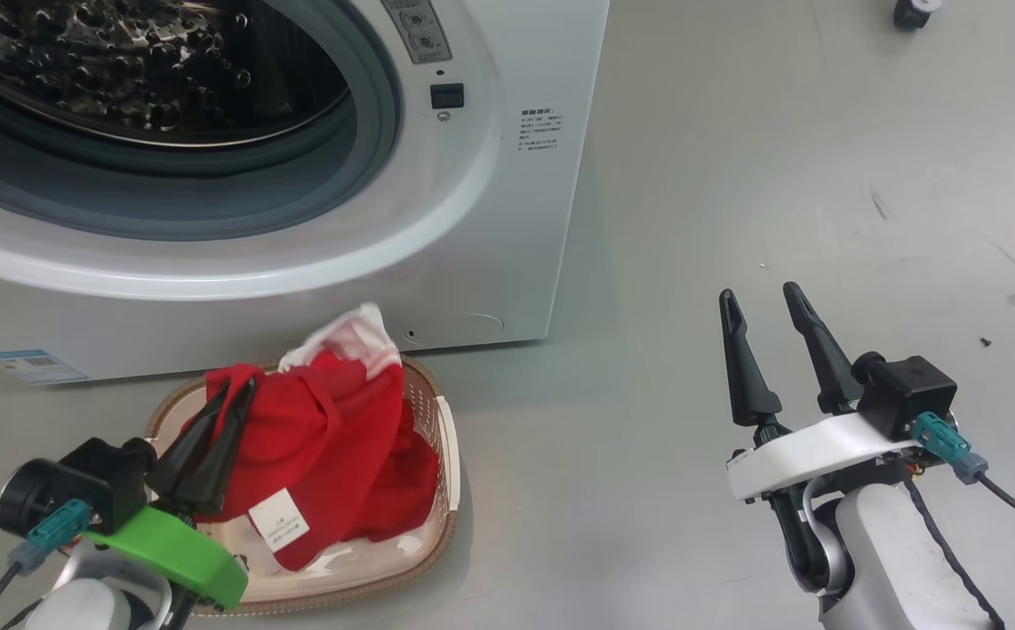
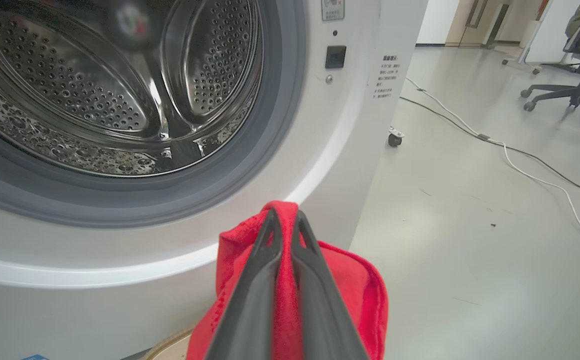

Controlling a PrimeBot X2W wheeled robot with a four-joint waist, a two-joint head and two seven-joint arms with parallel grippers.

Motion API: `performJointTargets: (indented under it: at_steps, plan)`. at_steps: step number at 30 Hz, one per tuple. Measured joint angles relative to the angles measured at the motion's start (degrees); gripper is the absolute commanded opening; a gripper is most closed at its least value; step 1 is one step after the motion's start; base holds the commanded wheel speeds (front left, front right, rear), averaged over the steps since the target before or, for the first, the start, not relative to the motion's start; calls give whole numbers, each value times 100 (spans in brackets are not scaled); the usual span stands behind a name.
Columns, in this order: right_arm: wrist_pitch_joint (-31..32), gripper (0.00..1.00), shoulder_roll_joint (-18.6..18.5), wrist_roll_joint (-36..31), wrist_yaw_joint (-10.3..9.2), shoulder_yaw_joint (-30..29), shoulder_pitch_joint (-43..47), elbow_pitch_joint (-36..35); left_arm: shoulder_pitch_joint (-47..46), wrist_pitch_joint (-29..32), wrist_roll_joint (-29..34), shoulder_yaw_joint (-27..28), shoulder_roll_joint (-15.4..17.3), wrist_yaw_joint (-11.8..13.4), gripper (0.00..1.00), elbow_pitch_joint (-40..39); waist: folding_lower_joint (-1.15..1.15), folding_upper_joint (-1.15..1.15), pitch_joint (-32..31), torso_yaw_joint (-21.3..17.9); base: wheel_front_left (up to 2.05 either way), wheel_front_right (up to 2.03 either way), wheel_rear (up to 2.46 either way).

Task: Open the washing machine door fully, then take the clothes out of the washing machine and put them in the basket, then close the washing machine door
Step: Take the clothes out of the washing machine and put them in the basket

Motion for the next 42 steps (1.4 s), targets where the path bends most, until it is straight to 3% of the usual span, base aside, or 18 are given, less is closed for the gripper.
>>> performJointTargets:
  at_steps: [12,36,42]
  plan:
    - [0,100,3,-35,0,55,-121,-110,-86,463,52,-114,187,0,0,918,0,0,459,-234,0,0,0]
    - [0,100,21,-141,0,-82,-483,-421,-1132,948,-127,8,176,0,0,2515,1,0,1613,-720,0,0,0]
    - [0,100,22,-193,-1,-144,-532,-466,-1441,981,-152,42,26,0,0,2860,1,0,1845,-761,0,0,0]
